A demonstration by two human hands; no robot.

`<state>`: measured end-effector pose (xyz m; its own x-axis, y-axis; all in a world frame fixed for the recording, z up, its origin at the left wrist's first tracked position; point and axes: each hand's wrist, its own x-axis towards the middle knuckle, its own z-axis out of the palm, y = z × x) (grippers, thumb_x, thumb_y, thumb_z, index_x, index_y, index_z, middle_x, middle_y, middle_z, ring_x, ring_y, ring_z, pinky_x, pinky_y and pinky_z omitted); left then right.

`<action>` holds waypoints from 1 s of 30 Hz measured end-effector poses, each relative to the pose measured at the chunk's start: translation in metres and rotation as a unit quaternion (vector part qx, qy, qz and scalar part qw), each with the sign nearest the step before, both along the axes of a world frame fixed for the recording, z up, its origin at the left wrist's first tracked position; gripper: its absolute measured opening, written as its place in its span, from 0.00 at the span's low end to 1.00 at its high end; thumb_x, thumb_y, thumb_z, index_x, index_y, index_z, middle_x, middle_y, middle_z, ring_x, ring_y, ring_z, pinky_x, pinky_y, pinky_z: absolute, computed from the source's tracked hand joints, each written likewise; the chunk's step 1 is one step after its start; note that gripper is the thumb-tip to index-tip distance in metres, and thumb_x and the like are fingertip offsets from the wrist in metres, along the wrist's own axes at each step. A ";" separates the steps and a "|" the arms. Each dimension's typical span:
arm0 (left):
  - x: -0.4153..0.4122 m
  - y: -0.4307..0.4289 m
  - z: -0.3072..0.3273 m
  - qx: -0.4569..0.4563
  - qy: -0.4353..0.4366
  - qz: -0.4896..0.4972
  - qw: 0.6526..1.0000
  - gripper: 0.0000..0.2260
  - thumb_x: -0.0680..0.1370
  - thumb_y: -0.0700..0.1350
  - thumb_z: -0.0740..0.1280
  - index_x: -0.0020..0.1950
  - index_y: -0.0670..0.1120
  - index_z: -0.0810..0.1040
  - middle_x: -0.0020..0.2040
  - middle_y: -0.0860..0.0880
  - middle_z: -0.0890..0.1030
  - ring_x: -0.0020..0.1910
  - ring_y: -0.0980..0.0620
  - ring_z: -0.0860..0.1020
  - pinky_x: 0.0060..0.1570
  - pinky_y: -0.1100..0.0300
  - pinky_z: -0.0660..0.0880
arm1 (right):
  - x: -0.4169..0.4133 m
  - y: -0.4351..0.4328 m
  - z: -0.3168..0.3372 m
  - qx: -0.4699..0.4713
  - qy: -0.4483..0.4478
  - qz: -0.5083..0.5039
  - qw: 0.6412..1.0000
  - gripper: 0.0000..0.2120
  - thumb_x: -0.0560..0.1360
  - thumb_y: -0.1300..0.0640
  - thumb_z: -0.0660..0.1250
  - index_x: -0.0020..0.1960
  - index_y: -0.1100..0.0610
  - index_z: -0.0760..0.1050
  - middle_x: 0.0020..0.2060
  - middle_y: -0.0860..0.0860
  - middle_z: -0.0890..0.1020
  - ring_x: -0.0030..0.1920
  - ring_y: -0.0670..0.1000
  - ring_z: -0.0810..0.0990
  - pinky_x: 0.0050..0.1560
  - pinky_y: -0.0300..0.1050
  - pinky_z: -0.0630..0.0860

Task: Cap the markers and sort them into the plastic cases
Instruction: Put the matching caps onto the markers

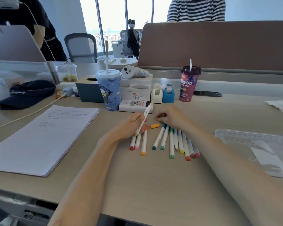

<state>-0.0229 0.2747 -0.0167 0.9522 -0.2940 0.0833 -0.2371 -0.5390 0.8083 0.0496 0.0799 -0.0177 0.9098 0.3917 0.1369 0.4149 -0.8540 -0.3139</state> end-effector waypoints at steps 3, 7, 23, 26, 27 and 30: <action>-0.002 -0.003 0.001 -0.007 0.005 -0.004 1.000 0.12 0.85 0.47 0.50 0.50 0.49 0.71 0.35 0.51 0.76 0.45 0.51 0.78 0.54 0.50 0.74 | -0.007 -0.003 0.004 0.076 -0.012 -0.003 0.997 0.09 0.77 0.57 0.68 0.56 0.53 0.80 0.53 0.49 0.82 0.52 0.48 0.77 0.56 0.43 0.75; -0.004 -0.004 0.005 -0.021 0.003 0.001 1.000 0.11 0.85 0.47 0.50 0.51 0.49 0.72 0.36 0.50 0.76 0.42 0.53 0.77 0.48 0.53 0.75 | -0.034 -0.014 0.017 0.297 0.031 -0.004 0.954 0.09 0.78 0.62 0.66 0.53 0.51 0.77 0.48 0.46 0.81 0.50 0.45 0.79 0.53 0.37 0.76; -0.012 -0.014 0.009 0.006 0.007 -0.058 0.998 0.16 0.84 0.44 0.52 0.55 0.33 0.73 0.35 0.49 0.74 0.34 0.59 0.73 0.40 0.68 0.73 | -0.081 -0.032 0.021 0.492 0.071 -0.012 0.868 0.13 0.78 0.69 0.62 0.57 0.56 0.78 0.48 0.48 0.83 0.45 0.42 0.83 0.45 0.31 0.78; -0.012 -0.015 0.009 0.002 0.009 -0.062 0.998 0.16 0.84 0.43 0.51 0.55 0.31 0.72 0.35 0.48 0.74 0.32 0.65 0.73 0.36 0.74 0.70 | -0.080 -0.032 0.022 0.495 0.070 -0.012 0.866 0.12 0.77 0.68 0.65 0.55 0.54 0.78 0.49 0.50 0.84 0.45 0.42 0.83 0.46 0.33 0.78; -0.012 -0.014 0.009 -0.001 0.011 -0.064 0.998 0.16 0.84 0.43 0.51 0.55 0.31 0.72 0.35 0.48 0.74 0.32 0.64 0.73 0.37 0.73 0.70 | -0.080 -0.033 0.023 0.498 0.073 -0.013 0.864 0.12 0.76 0.68 0.66 0.54 0.54 0.78 0.49 0.51 0.84 0.46 0.44 0.84 0.47 0.34 0.79; -0.011 -0.014 0.008 -0.008 0.017 -0.063 0.998 0.16 0.84 0.43 0.51 0.55 0.32 0.73 0.35 0.48 0.74 0.32 0.62 0.73 0.37 0.72 0.71 | -0.079 -0.033 0.022 0.491 0.089 -0.025 0.866 0.10 0.73 0.66 0.71 0.52 0.56 0.78 0.49 0.55 0.83 0.50 0.51 0.83 0.49 0.39 0.81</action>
<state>-0.0337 0.2609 -0.0085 0.9097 -0.4111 0.0585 -0.2756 -0.4925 0.8255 -0.0290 0.0467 0.0040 0.9633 0.1243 0.2379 0.2556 -0.1550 -0.9543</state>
